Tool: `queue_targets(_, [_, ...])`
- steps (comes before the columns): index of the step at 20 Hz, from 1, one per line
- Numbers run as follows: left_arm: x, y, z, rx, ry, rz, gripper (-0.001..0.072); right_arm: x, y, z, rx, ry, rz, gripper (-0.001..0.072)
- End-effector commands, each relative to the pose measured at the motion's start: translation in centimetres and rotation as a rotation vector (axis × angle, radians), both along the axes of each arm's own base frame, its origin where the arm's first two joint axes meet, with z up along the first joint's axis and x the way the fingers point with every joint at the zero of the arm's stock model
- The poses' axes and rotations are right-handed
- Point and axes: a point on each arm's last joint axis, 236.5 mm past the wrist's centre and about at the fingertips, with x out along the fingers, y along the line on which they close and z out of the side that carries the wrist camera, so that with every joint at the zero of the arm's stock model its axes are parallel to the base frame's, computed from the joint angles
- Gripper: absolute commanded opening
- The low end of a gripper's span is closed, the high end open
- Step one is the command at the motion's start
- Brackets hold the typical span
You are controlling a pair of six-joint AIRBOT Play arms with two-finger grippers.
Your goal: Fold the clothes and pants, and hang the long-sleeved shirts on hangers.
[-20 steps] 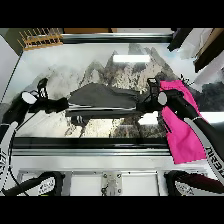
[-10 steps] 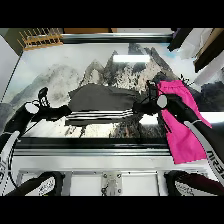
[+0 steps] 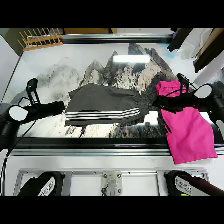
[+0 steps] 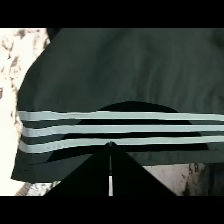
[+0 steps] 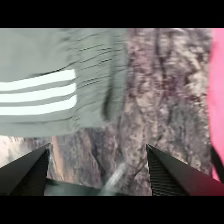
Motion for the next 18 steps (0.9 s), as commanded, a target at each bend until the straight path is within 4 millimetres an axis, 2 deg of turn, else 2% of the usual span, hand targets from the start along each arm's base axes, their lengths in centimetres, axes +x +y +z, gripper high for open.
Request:
queue_targets(1, [-0.8, -4.7, 1.5, -0.027, -0.042, -0.089, 0.0007, 1.7, -2.2, -2.0, 0.196, 0.026, -0.059, 0.0659])
queue_targets(5, [-1.4, -10.5, 2.2, -0.068, -0.037, -0.193, 0.0007, 4.3, -2.2, -6.8, 0.297, 0.087, -0.052, 0.0658])
queue_targets(8, [-1.7, -13.5, 2.6, -0.064, 0.003, -0.292, 0.0007, 5.9, -1.0, -9.0, 0.325, 0.128, -0.021, 0.0657])
queue_targets(12, [-1.7, -15.4, 1.4, -0.059, 0.075, -0.345, 0.0007, 6.8, 3.6, -10.5, 0.372, 0.162, 0.048, 0.0657])
queue_targets(15, [-1.3, -15.8, 1.0, -0.057, 0.098, -0.353, 0.0007, 6.6, 7.4, -11.3, 0.404, 0.189, 0.101, 0.0657])
queue_targets(18, [-1.2, -15.8, 1.0, -0.057, 0.098, -0.353, 0.0006, 6.2, 10.2, -11.9, 0.408, 0.201, 0.138, 0.0655])
